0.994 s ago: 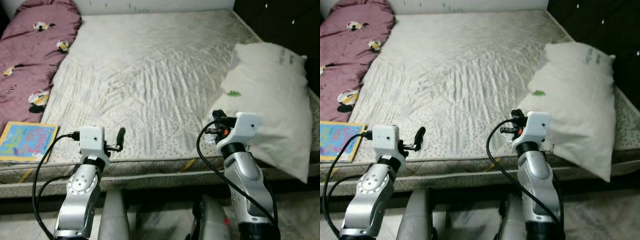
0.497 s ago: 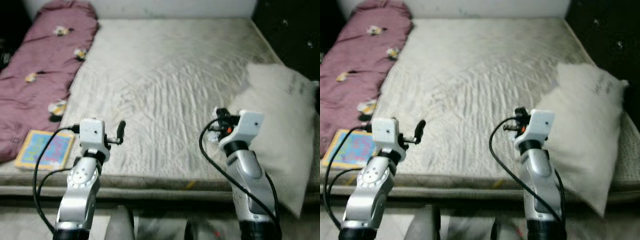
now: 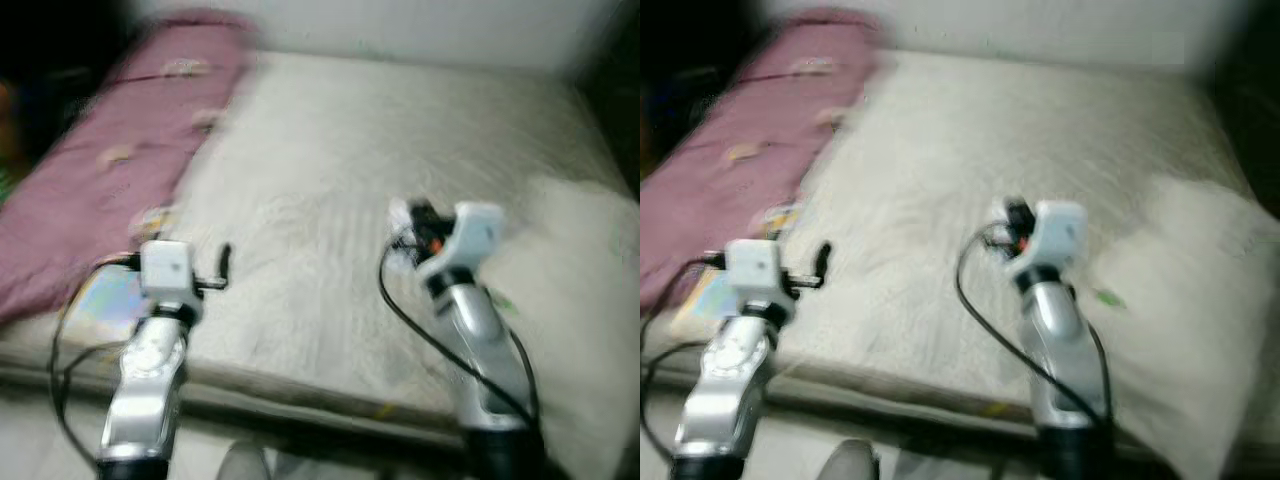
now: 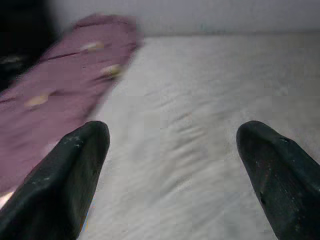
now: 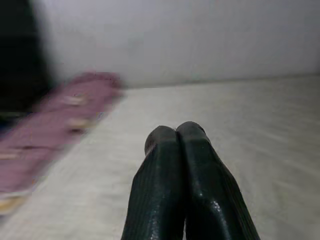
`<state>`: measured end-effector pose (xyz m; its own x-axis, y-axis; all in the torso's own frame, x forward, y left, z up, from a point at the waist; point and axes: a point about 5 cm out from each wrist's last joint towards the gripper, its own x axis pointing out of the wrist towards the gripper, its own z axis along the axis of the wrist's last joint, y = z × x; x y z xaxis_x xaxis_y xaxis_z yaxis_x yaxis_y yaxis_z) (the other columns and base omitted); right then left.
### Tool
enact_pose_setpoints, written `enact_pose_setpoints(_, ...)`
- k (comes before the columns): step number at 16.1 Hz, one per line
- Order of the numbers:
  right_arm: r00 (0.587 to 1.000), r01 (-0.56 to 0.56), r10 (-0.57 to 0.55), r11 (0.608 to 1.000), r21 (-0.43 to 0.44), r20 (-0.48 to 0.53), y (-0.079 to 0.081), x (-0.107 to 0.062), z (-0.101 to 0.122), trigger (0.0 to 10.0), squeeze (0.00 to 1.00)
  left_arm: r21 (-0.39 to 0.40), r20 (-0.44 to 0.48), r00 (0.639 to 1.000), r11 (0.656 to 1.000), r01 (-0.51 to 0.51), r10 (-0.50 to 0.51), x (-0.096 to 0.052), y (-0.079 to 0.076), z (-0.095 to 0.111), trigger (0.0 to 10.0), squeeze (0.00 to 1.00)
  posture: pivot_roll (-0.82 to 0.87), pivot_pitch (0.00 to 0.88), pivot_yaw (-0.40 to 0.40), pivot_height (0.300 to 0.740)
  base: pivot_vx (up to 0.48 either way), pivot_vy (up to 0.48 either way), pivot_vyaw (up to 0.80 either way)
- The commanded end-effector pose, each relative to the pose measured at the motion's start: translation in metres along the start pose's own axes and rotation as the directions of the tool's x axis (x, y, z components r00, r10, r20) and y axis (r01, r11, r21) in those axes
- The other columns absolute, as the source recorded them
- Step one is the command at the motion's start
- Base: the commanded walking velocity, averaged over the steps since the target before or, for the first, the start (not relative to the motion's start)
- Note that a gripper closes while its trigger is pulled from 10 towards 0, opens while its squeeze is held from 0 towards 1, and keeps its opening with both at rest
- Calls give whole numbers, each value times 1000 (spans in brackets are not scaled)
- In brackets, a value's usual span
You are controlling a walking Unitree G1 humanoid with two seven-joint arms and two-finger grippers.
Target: Clean up the room
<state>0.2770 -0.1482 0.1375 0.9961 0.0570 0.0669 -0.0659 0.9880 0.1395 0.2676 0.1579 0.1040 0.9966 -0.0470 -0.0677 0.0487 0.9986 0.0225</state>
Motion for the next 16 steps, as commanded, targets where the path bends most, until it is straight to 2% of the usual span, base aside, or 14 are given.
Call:
enact_pose_setpoints(1, 999, 25, -25, 1000, 1, -24, -5, -1, -3, 10000, 0, 0, 5, 1000, 1000, 12, -12, -1, -4, 1, 10000, 0, 7, 0, 5, 740, 0, 0, 0)
enact_pose_setpoints(3, 999, 27, -27, 1000, -14, -41, -4, -3, -7, 10000, 0, -6, 4, 1000, 1000, 17, -17, -2, -5, 0, 10000, 0, 8, 0, 1, 740, 0, 0, -200)
enact_pose_setpoints(16, 998, 35, -37, 999, -38, -54, -6, -2, -9, 10000, 0, -22, 6, 1000, 999, 27, -27, -1, -10, -1, 10000, 0, -1, 0, -9, 740, 0, 480, 0)
